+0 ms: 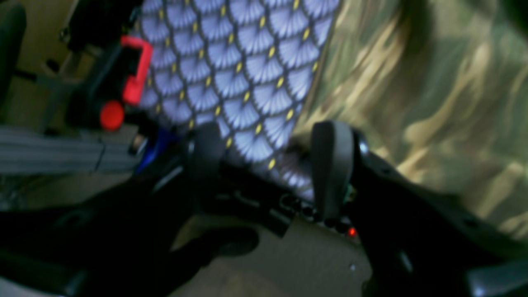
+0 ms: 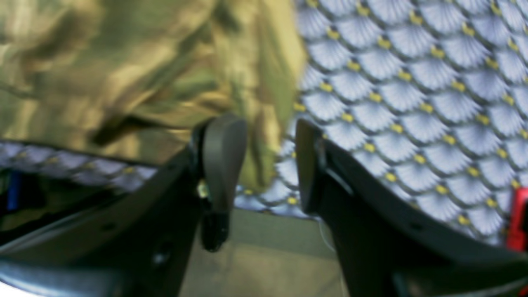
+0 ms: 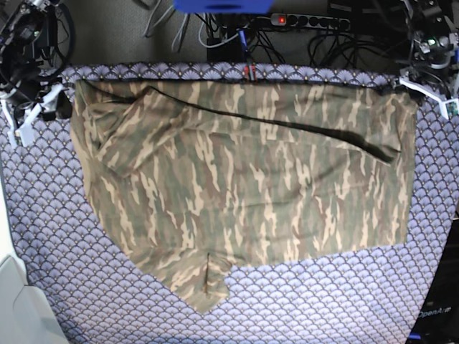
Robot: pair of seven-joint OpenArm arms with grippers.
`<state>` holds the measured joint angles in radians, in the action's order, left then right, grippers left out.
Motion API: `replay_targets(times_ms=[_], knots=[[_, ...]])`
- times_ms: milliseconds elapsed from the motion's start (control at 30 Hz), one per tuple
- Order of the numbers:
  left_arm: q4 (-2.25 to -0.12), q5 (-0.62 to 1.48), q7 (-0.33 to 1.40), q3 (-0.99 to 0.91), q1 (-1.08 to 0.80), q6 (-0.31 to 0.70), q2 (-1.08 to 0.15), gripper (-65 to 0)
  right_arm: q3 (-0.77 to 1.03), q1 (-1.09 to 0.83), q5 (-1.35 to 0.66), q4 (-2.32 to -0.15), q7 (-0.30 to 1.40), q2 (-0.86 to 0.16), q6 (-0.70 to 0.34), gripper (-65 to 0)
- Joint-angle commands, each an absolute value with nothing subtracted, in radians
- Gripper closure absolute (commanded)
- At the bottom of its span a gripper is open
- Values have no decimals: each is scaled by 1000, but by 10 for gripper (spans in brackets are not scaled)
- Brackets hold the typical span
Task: Fold the T-shirt properly
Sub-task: 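Move the right gripper inward along the shirt edge to regrasp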
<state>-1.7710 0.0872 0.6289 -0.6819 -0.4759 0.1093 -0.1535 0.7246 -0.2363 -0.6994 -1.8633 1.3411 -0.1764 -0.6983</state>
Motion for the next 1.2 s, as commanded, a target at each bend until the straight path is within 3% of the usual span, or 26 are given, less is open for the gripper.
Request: replay_targets(times_ms=[0,367,567,1167], knots=[[-1793,87,607,-688,-475,105,-168,-343,730,-239,-728,-1876,1346,-165,-698,-251],[-1793,87,607,-682,-472,105,-166,-343,720,-245,-739,-1868,1357,-13,-698,-252],[-1788,85,607,-682,-455,105,-166,-343,630,-240,-739,-1863,1363,-7,-698,-252],[-1793,81,607,-682,-453,105,-165,-343,604,-166,-739,-1748,1360,28,-698,-251]])
